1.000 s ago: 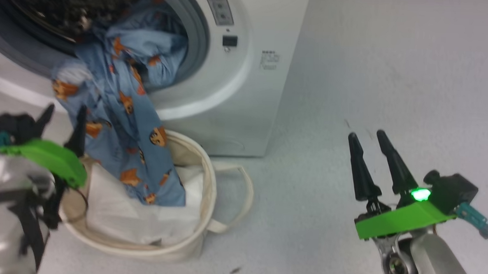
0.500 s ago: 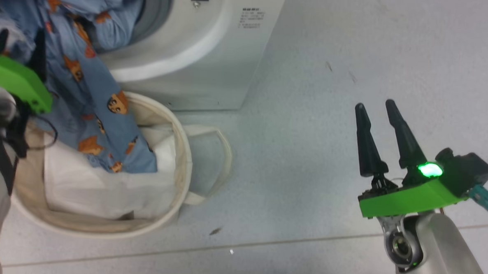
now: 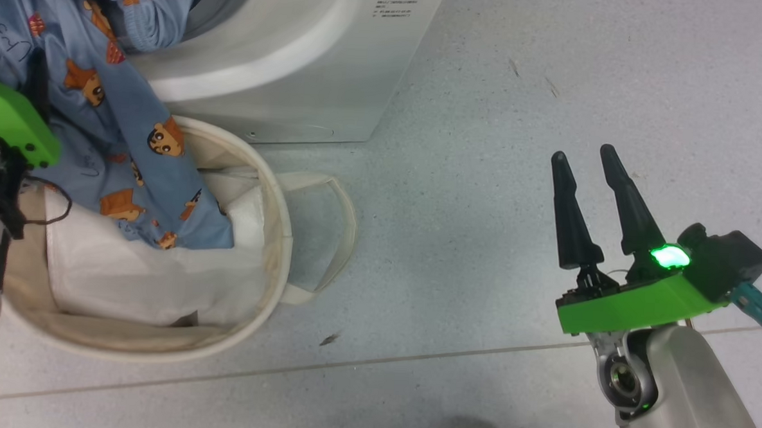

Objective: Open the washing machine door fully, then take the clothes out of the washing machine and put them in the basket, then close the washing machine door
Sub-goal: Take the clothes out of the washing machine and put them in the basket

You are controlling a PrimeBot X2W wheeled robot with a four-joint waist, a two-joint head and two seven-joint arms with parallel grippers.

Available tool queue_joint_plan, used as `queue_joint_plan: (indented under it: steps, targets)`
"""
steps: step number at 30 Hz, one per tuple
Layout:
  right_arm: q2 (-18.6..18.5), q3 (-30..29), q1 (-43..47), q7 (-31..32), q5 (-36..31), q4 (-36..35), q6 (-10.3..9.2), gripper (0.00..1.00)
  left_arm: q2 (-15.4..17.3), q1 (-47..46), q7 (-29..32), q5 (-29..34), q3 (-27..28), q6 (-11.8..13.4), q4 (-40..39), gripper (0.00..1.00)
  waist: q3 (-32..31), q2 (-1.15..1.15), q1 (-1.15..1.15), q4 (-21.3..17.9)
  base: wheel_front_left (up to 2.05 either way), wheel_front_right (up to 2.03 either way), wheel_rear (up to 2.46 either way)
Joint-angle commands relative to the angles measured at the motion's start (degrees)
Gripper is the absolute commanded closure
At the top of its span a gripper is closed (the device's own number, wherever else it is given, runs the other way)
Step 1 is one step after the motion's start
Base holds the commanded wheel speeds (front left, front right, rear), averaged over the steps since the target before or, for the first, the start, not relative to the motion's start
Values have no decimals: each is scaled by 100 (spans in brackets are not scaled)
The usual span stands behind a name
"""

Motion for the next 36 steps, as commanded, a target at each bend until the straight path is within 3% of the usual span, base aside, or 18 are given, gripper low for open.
queue_joint_plan:
  steps: [1,2,10,20,29,36]
  targets:
    - [18,99,-33,-28,-66,-155,2,0,206,-205,22,-72,48,-31,-91,5,-22,0,-1,10,0,0,0]
    - [15,104,-35,-28,-69,-142,2,0,191,-189,15,-109,29,-31,-100,98,-35,0,-1,12,0,0,0]
    - [-35,168,20,-28,-60,-13,2,0,98,117,-256,-442,-191,-31,-337,100,-309,0,-1,20,0,0,0]
    - [-114,213,153,-28,-5,166,2,0,147,674,-1022,-755,-435,-32,-606,100,-935,0,-1,101,0,0,0]
    - [-235,407,385,-28,99,432,2,0,161,1443,-1282,-818,-771,-32,-1228,100,-1764,0,-1,288,0,0,0]
    - [-283,427,680,-28,200,601,2,0,45,2266,-1293,-625,-698,-32,-2014,100,-2413,0,-1,481,0,0,0]
